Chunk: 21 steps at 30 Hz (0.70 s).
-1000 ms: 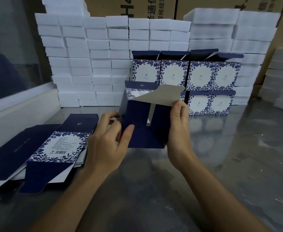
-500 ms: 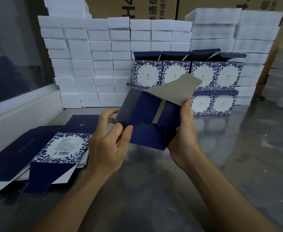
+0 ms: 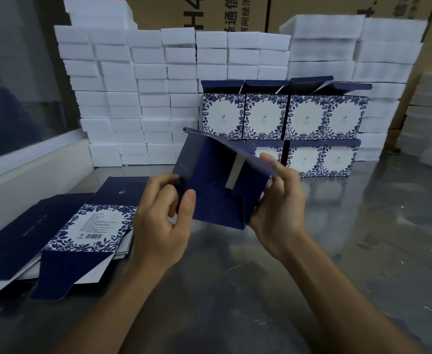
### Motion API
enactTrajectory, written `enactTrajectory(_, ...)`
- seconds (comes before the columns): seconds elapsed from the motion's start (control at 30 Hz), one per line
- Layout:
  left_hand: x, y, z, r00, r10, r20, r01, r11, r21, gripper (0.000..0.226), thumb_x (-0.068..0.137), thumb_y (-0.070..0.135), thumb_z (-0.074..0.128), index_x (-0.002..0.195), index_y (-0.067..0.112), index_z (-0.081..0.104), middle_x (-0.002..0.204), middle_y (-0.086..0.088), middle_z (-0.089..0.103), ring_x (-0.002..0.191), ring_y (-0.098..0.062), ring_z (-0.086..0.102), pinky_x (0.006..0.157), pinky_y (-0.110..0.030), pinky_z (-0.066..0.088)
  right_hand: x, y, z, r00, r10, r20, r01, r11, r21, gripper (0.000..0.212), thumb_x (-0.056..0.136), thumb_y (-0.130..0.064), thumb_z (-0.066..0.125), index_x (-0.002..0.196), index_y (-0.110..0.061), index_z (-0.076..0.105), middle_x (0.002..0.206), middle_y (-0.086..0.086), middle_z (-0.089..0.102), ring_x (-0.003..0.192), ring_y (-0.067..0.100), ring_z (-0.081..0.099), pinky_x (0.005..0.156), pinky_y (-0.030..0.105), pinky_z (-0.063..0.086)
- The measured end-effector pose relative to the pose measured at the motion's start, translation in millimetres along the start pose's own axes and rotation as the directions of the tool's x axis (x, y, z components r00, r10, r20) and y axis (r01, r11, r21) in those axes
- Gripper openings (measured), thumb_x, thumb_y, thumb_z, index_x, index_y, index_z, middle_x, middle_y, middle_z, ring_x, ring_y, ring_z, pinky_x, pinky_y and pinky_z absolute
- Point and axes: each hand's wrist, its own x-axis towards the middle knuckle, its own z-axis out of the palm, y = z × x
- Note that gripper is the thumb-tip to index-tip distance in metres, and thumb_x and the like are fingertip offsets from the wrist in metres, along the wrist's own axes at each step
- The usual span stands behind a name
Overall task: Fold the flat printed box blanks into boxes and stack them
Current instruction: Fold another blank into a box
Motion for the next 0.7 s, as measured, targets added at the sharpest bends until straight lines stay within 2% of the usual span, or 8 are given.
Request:
enactTrajectory(0.1, 0, 1, -2, 1.000, -0.030, 0.005, 0.030, 0.999, -0.018, 0.039, 0.097, 0.033, 0.046, 0.066, 0.010, 0.041, 0.099, -0.004, 0.057, 0.088, -0.011, 0.055, 0.069, -0.021, 0.040, 0, 3, -2, 0.998, -0.056, 0.006, 0.056, 0.989, -0.135, 0.037, 0.076, -0.033, 0.051, 0.110, -0.042, 0.063, 0.105, -0.012, 0.067, 0.088, 0.015, 0.059, 0.056, 0.030, 0.052)
enactTrajectory(0.17, 1, 5, -2, 0.996, -0.081, 0.030, 0.083, 0.994, -0.073, 0.034, 0.096, 0.036, 0.044, 0.074, 0.010, 0.046, 0.097, -0.005, 0.057, 0.090, -0.009, 0.054, 0.072, -0.019, 0.041, 0, 5, -1, 0.995, -0.103, 0.015, 0.103, 0.956, -0.274, 0.035, 0.079, -0.034, 0.047, 0.108, -0.049, 0.060, 0.103, -0.017, 0.067, 0.088, 0.012, 0.058, 0.054, 0.028, 0.051)
enactTrajectory(0.23, 4, 10, -2, 0.982, -0.182, 0.058, 0.190, 0.959, -0.209, 0.026, 0.095, 0.042, 0.041, 0.090, 0.019, 0.052, 0.102, 0.003, 0.060, 0.093, -0.007, 0.056, 0.075, -0.020, 0.044, -1, 7, 1, 0.989, -0.142, 0.050, 0.150, 0.915, -0.374, 0.032, 0.082, -0.036, 0.046, 0.108, -0.053, 0.057, 0.109, -0.015, 0.065, 0.089, 0.008, 0.060, 0.058, 0.030, 0.053)
enactTrajectory(0.33, 6, 17, -1, 0.947, -0.289, 0.137, 0.320, 0.865, -0.387, 0.029, 0.093, 0.053, 0.036, 0.119, 0.041, 0.043, 0.119, 0.023, 0.056, 0.109, -0.003, 0.055, 0.087, -0.018, 0.046, -6, 9, 5, 0.972, -0.199, 0.122, 0.233, 0.860, -0.454, 0.029, 0.086, -0.036, 0.049, 0.108, -0.054, 0.056, 0.130, -0.005, 0.054, 0.094, -0.001, 0.062, 0.073, 0.033, 0.056)
enactTrajectory(0.47, 7, 17, 0, 0.928, -0.340, 0.153, 0.372, 0.863, -0.341, 0.053, 0.091, 0.059, 0.033, 0.142, 0.045, 0.024, 0.149, 0.011, 0.032, 0.130, 0.011, 0.035, 0.103, -0.007, 0.033, -12, 14, 10, 0.937, -0.262, 0.230, 0.346, 0.778, -0.524, 0.026, 0.092, -0.037, 0.052, 0.116, -0.048, 0.053, 0.137, -0.010, 0.051, 0.118, 0.016, 0.058, 0.080, 0.028, 0.055)
enactTrajectory(0.53, 8, 16, -1, 0.919, -0.353, 0.173, 0.393, 0.841, -0.372, 0.055, 0.092, 0.060, 0.033, 0.144, 0.049, 0.021, 0.153, 0.013, 0.030, 0.138, 0.002, 0.033, 0.114, -0.025, 0.034, -12, 16, 10, 0.928, -0.278, 0.246, 0.369, 0.768, -0.523, 0.023, 0.094, -0.036, 0.055, 0.116, -0.045, 0.053, 0.137, -0.006, 0.052, 0.121, 0.021, 0.056, 0.084, 0.031, 0.054)
enactTrajectory(0.6, 8, 17, -2, 0.914, -0.357, 0.194, 0.406, 0.827, -0.390, 0.052, 0.092, 0.059, 0.035, 0.142, 0.055, 0.021, 0.155, 0.011, 0.033, 0.140, -0.009, 0.037, 0.114, -0.044, 0.037, -11, 17, 10, 0.914, -0.316, 0.255, 0.406, 0.726, -0.555, 0.019, 0.098, -0.032, 0.055, 0.114, -0.040, 0.054, 0.130, 0.000, 0.056, 0.114, 0.023, 0.058, 0.087, 0.036, 0.053)
enactTrajectory(0.7, 7, 21, -1, 0.921, -0.337, 0.194, 0.387, 0.844, -0.371, 0.049, 0.091, 0.058, 0.039, 0.138, 0.059, 0.023, 0.154, 0.010, 0.034, 0.140, -0.014, 0.036, 0.113, -0.049, 0.037, -10, 18, 9, 0.877, -0.397, 0.270, 0.473, 0.614, -0.632, 0.014, 0.098, -0.029, 0.053, 0.109, -0.035, 0.058, 0.118, -0.003, 0.061, 0.113, 0.022, 0.058, 0.097, 0.046, 0.050)
